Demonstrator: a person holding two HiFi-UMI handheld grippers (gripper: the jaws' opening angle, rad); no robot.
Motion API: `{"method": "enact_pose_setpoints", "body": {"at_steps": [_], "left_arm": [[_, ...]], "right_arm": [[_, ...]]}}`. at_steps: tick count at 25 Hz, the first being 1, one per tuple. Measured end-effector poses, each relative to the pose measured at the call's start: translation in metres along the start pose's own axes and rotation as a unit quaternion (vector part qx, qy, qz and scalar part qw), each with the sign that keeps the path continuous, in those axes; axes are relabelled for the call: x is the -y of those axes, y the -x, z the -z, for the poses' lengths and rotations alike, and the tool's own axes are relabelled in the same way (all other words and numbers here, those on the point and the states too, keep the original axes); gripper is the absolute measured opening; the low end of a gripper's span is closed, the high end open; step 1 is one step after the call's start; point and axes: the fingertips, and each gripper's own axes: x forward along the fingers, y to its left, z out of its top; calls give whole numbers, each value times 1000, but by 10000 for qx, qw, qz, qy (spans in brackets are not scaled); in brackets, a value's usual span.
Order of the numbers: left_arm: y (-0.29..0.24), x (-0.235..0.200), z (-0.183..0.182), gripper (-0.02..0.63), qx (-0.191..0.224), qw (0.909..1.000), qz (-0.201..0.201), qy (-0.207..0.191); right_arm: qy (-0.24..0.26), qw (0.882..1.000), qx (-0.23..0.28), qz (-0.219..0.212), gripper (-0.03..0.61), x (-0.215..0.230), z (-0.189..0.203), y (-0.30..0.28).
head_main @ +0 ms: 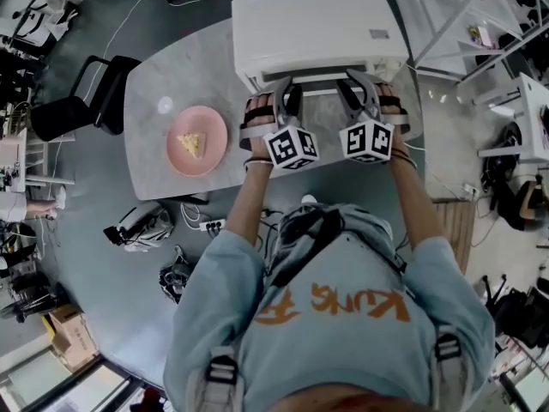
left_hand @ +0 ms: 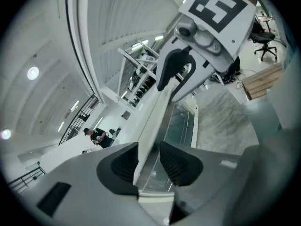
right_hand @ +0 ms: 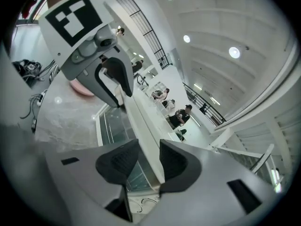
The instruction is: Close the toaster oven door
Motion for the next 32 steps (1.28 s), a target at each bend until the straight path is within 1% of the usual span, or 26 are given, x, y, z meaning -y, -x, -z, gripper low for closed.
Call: {"method": "enact_pose_setpoints", "body": {"at_steps": [2,4,6,7,9,11,14,17,18,21,23,24,26,29,30,32], "left_arm": [[11,-5,-16,138,295,9991,2,311],[18,-14,-31,138,603,9941,-5,906],[22,-27,-42,135,859,9832,-9,1612],[23,-33,-48,122,967,9773,-19,1884],[26,-48,-59,87,1187,9672,-119,2243],[31,-67,-66,61,1373,9559,-318,2577],[38,-99,-70,27,1559,9329,-674,3176],[44,-127,-65,12,1682,9044,-1029,3785],[47,-134,-61,7,1683,8948,-1145,3974],[50,-145,-45,2,1602,8690,-1364,4478],[49,-145,-32,2,1515,8565,-1428,4723],[48,-144,-27,2,1462,8531,-1444,4795],[46,-139,-21,2,1387,8513,-1431,4853],[44,-131,-15,2,1318,8503,-1379,4905],[42,-127,-12,2,1284,8495,-1351,4935],[39,-122,-8,2,1227,8478,-1299,4993]], "right_arm": [[-252,9994,249,29,120,9,-12,7],[-555,9970,535,34,90,18,-27,13],[-776,9941,757,72,50,28,-41,17],[-838,9928,848,120,25,34,-47,18],[-1008,9896,1003,205,0,44,-56,18],[-1300,9846,1145,239,-1,55,-65,18],[-1762,9760,1242,304,-2,72,-74,18],[-1968,9704,1317,467,-3,93,-82,17],[-2110,9669,1329,547,-3,100,-83,17],[-2741,9499,1288,769,-3,115,-74,17],[-3060,9399,1250,852,-3,119,-66,18],[-3195,9354,1230,882,-3,120,-62,19],[-3478,9253,1183,942,-3,120,-51,20],[-4071,9007,1150,991,-3,118,-29,19],[-4228,8940,1102,991,-3,116,-20,19],[-4382,8884,978,958,-3,111,-7,19]]}}
